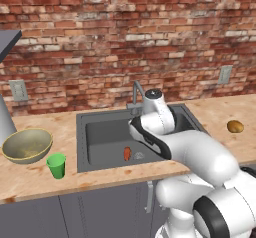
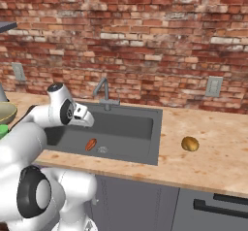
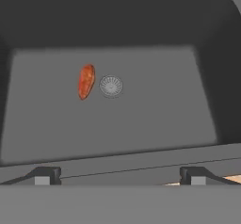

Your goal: Remove the potato and sweet potato from the sink. Then move the bowl and cup from the counter to the sink for washing.

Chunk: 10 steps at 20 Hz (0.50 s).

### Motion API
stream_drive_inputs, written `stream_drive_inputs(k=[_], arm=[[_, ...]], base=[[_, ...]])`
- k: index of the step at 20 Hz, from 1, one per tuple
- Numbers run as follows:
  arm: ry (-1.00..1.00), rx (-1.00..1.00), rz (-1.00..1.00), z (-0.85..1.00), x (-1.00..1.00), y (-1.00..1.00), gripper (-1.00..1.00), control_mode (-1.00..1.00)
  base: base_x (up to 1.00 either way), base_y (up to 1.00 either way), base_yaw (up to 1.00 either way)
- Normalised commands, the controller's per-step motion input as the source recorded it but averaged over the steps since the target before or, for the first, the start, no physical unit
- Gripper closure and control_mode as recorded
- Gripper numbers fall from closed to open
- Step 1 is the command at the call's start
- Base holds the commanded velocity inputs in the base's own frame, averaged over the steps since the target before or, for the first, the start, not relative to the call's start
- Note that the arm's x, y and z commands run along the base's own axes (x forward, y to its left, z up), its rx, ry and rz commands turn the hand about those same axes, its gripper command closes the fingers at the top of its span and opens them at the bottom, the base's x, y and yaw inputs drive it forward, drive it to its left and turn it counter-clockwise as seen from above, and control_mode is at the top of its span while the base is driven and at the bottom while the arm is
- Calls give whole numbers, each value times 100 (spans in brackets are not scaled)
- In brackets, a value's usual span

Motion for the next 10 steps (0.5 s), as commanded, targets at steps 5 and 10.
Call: stream_drive_inputs(k=[5,10], arm=[[-3,0,-5,-10,23,20,-100,-100],[0,0,-2,-14,25,12,-100,-100]], base=[[0,0,0],[0,0,0]])
